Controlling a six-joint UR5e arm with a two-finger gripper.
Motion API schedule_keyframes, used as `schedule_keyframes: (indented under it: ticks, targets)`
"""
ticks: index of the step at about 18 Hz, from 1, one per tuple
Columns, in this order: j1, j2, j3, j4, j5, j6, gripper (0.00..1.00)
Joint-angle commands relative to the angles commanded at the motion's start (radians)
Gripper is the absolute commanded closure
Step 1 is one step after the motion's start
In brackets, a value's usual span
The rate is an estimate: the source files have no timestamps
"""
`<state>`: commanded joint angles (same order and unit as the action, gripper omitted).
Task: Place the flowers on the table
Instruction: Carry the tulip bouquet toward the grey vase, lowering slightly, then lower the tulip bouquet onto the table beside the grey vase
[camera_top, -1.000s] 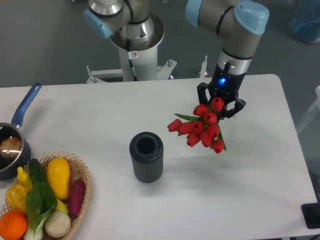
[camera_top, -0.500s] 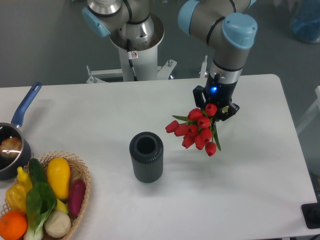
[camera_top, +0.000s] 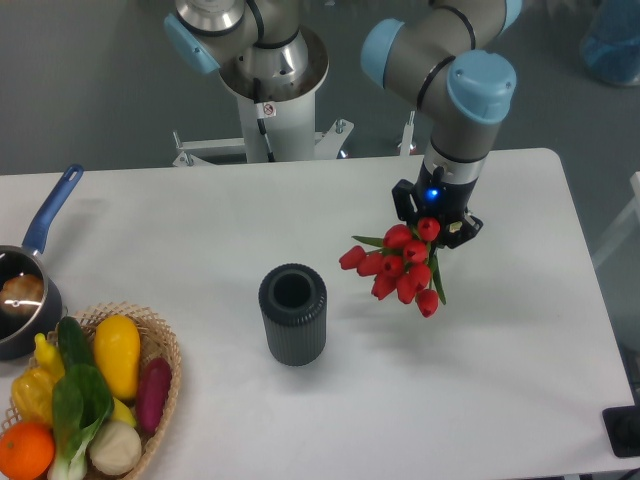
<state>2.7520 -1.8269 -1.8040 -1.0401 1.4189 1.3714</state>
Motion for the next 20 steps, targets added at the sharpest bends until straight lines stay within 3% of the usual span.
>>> schedule_keyframes:
  ticks: [5, 16, 19, 20]
  targets:
    - [-0.003, -0.032, 0.0, 0.003, -0.002, 0.005, 0.59]
    - [-0.008, -0.08, -0.008, 0.003, -0.002, 0.006, 0.46]
    - [-0.006, -0.077, 0.014, 0.005, -0.002, 0.012, 0.08]
    - [-0.006, -0.075, 0.018, 0.003, 0.0, 0.012, 0.03]
